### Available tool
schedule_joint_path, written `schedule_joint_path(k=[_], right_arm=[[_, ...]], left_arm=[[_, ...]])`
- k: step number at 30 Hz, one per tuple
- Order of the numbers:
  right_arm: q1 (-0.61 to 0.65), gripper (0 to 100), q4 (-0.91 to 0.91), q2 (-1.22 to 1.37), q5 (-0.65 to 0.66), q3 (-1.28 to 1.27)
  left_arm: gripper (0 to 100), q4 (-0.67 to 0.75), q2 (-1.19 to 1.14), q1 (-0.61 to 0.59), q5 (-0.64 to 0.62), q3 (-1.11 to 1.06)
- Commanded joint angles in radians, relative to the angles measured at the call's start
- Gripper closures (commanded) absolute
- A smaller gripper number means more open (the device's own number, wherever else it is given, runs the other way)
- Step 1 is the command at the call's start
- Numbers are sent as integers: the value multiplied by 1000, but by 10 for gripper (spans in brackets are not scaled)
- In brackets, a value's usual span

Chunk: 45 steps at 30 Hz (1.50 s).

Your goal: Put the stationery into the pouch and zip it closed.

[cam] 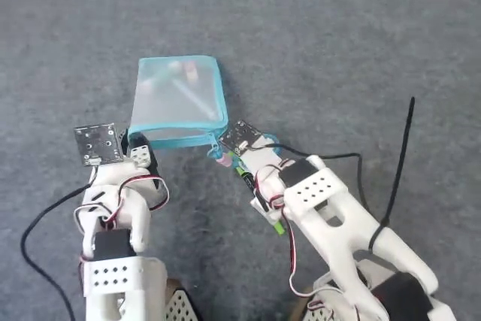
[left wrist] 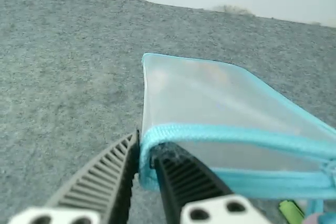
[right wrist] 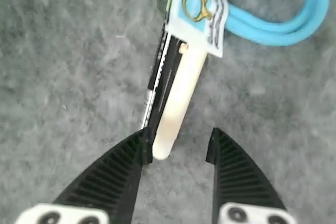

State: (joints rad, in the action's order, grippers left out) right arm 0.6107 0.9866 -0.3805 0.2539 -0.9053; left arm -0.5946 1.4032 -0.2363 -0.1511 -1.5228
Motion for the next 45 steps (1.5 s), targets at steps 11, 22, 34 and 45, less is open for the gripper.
schedule_joint_path(k=[11,22,34,45], right_arm=[[4,826,-53,134,12,3],[-200,989,-48,142,8,3],[-493,993,-12,145,-83,75],[-472,833,16,147,-74,74]], left_arm=[[988,23,18,-5,-9,87],[988,23,14,-3,-9,87],[988,25,15,-3,-9,87],[988,21,17,-3,-9,87]])
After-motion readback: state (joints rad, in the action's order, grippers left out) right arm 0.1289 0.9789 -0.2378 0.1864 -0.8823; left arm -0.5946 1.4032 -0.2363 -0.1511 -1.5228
